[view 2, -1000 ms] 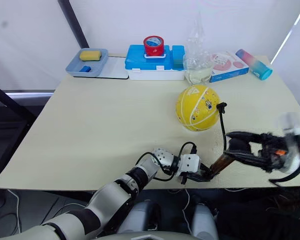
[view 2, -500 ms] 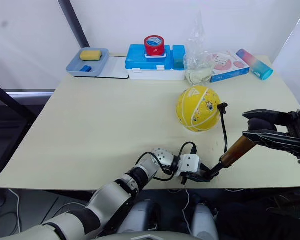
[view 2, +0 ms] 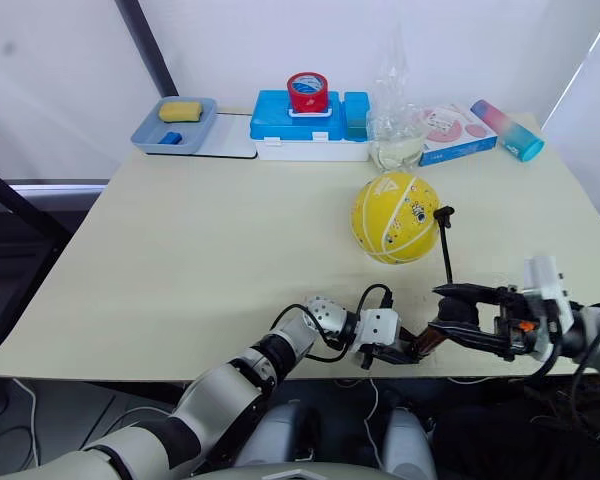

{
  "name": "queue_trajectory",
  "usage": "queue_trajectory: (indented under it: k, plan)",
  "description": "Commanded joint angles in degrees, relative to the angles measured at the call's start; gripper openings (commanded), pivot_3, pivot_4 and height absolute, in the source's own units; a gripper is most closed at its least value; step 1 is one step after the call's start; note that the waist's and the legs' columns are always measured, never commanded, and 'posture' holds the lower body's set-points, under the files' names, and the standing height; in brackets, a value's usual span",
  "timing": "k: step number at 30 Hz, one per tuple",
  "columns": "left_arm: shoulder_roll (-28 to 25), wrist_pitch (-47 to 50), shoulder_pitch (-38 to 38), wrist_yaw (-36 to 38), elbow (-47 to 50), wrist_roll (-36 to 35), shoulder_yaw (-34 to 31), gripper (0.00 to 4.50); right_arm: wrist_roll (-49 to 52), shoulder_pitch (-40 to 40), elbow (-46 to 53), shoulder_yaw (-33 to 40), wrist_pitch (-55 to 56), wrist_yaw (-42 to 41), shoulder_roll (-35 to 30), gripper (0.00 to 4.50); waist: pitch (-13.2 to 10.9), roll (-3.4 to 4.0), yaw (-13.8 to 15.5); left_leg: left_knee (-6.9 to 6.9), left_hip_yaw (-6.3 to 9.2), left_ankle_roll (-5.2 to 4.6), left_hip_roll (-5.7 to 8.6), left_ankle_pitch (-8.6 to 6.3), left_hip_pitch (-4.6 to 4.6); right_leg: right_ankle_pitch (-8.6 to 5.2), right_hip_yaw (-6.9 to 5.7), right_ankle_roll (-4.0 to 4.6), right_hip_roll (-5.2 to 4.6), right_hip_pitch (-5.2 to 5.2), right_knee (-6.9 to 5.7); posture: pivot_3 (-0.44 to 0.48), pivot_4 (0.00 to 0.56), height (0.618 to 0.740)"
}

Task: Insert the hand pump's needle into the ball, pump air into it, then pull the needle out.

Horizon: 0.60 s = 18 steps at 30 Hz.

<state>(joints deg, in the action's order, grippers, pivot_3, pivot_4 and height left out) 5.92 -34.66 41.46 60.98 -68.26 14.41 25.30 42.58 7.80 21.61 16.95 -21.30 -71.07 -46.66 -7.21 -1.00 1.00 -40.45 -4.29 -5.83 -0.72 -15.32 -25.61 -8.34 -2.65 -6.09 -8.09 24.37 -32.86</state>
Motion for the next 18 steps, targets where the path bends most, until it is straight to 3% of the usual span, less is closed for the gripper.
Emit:
queue_trajectory:
  k: [1,11,18]
  plan:
    - [-1.2,1.17,-0.99,0.86,-2.1,3.0,2.11,1.1,1.02,-1.2,1.16,2.86,-0.69,1.21,-1.34,2.04,-0.01,0.0,0.02,0.0,0.0,0.0,0.0,0.0,0.0,0.0,0.0,0.0,0.0,0.0,0.0,0.0,0.15,0.739]
    - [-1.55,0.41,-0.71,0.98,-2.23,3.71,2.76,1.1,22.08,-5.38,2.34,21.18,-16.12,3.35,-11.45,2.04,-0.17,0.25,0.08,0.0,0.01,0.14,0.02,-0.06,-0.02,0.0,-0.01,0.01,-0.07,0.01,0.01,0.0,0.15,0.739]
    - [-1.54,0.34,-0.6,0.92,-2.47,3.7,2.75,1.1,29.89,-9.4,0.27,27.14,-24.77,5.67,-17.07,2.04,-0.18,0.22,0.01,0.0,0.03,0.18,-0.01,-0.09,-0.02,-0.01,-0.04,0.03,-0.04,0.01,0.01,0.0,0.15,0.739]
